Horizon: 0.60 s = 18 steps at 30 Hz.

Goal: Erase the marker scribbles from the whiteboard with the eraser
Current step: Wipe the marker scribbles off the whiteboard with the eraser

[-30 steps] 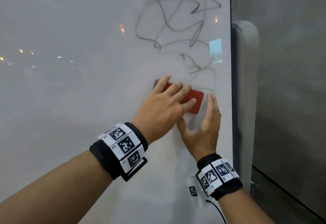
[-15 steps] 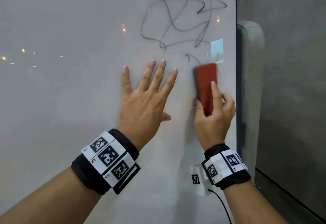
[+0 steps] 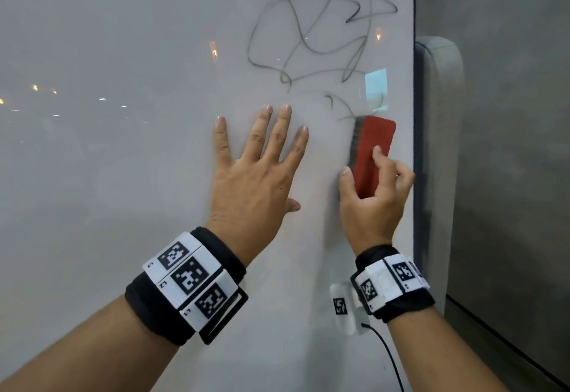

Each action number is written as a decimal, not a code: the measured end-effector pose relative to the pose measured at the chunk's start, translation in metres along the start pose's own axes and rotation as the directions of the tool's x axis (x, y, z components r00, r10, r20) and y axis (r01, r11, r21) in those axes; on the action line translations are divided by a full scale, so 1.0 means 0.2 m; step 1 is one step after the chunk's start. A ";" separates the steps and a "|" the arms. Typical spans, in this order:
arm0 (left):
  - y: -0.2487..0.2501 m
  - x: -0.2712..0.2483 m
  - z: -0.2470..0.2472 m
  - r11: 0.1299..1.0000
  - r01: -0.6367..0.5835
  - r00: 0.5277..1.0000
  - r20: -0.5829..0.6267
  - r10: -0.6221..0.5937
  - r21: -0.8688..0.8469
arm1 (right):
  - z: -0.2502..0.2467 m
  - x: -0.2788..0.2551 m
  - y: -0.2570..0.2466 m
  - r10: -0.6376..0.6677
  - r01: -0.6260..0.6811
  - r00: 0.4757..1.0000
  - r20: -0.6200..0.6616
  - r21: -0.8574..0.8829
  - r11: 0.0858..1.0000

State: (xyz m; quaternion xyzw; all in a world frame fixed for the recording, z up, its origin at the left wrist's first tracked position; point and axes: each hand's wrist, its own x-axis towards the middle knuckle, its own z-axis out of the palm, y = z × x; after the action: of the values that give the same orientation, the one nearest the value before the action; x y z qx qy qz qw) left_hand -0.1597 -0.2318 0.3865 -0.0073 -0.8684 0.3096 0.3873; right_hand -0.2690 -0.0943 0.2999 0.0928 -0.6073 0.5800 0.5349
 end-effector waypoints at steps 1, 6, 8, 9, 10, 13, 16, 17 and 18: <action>0.00 0.00 0.00 1.000 0.000 1.000 -0.001 0.000 0.000 | 0.01 -0.02 -0.03 -0.016 0.016 1.000 0.014 0.003 1.000; 0.00 0.00 0.00 1.000 -0.004 1.000 -0.013 0.004 -0.012 | 0.00 -0.09 -0.05 -0.309 0.322 0.934 0.177 -0.049 0.946; 0.00 0.00 0.00 1.000 -0.004 1.000 -0.004 0.004 -0.015 | -0.01 -0.01 -0.01 -0.260 0.269 0.958 0.122 -0.062 0.961; 0.00 0.00 0.00 1.000 -0.002 1.000 0.000 0.002 -0.016 | 0.00 0.03 0.01 -0.176 0.179 0.982 0.068 -0.040 0.983; 0.00 0.00 0.00 1.000 -0.001 1.000 0.000 0.001 -0.016 | 0.01 0.06 0.01 -0.086 0.086 0.996 0.011 -0.006 0.996; 0.00 -0.01 0.01 1.000 -0.003 1.000 -0.006 0.003 -0.024 | 0.06 0.06 -0.05 -0.033 0.035 0.997 -0.064 0.023 0.999; 0.00 -0.01 0.01 1.000 -0.005 1.000 -0.017 0.004 -0.023 | 0.05 0.00 -0.07 -0.236 0.237 0.970 0.061 -0.020 0.971; 0.00 -0.01 0.01 1.000 -0.004 1.000 -0.016 0.004 -0.021 | 0.04 0.00 -0.05 -0.274 0.279 0.957 0.095 -0.043 0.959; 0.00 -0.01 0.01 1.000 -0.004 1.000 -0.015 0.004 -0.023 | 0.02 0.00 -0.03 -0.277 0.284 0.956 0.100 -0.061 0.957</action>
State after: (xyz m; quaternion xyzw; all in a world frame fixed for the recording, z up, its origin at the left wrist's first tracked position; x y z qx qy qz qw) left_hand -0.1601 -0.2328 0.3834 -0.0159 -0.8690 0.3001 0.3932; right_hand -0.2676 -0.0993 0.3045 0.1841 -0.6328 0.4702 0.5871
